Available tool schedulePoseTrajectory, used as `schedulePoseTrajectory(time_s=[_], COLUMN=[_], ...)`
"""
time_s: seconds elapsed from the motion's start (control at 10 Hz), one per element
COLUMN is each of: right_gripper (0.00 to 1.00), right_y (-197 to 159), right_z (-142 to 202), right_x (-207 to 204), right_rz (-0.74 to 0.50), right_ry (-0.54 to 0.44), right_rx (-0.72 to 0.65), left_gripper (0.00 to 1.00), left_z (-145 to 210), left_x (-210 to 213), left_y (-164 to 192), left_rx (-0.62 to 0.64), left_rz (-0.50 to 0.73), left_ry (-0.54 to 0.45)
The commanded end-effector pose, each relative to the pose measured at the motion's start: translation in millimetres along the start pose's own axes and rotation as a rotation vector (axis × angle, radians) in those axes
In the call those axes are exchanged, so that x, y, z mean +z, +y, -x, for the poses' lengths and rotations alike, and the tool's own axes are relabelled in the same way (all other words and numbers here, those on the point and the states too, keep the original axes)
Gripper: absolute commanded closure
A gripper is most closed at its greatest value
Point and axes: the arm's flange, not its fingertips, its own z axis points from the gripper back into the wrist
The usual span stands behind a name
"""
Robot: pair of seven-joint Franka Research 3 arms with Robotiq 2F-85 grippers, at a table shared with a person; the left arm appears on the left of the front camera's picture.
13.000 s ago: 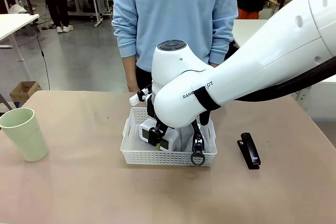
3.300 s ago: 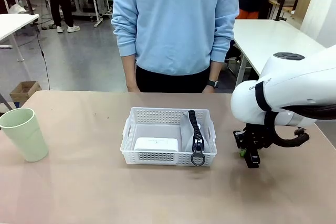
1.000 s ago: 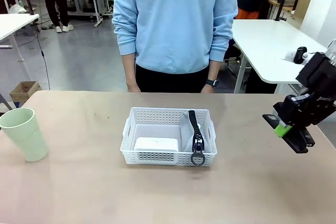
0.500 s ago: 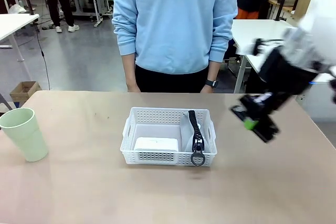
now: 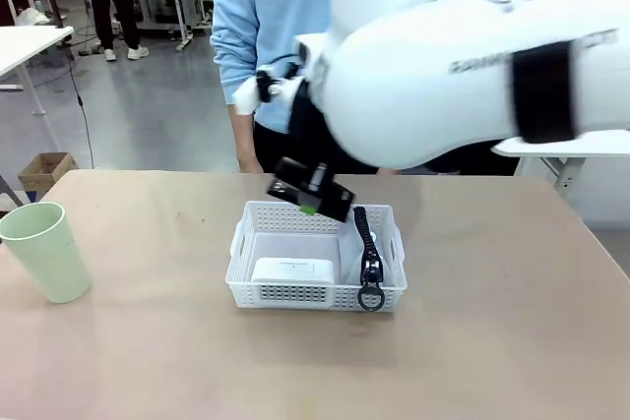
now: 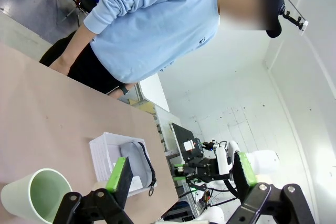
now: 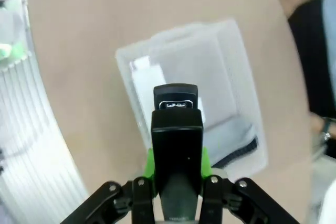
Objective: Efficiently arrange items inside the basket to fit them all.
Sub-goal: Pick up the Stapler and place it inside the Organizing basket.
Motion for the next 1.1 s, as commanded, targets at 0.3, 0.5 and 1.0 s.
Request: schedulePoseTrajectory(time_s=[0.3, 0.5, 1.0], right_gripper=[0.63, 0.63, 0.63], right_y=[3, 3, -42], right_z=[-28, -28, -21], right_x=[-27, -27, -98], right_rz=[0.041, 0.041, -0.029], right_ry=[-0.014, -0.014, -0.012], right_rx=[0.201, 0.201, 0.046], left_gripper=[0.0, 0.0, 0.0], left_z=[-1, -1, -1], left_x=[0, 0, 0], left_y=[-1, -1, -1], left_rx=[-0.017, -0.017, -0.017], left_rz=[0.024, 0.024, 0.024], left_ry=[-0.011, -0.011, -0.011])
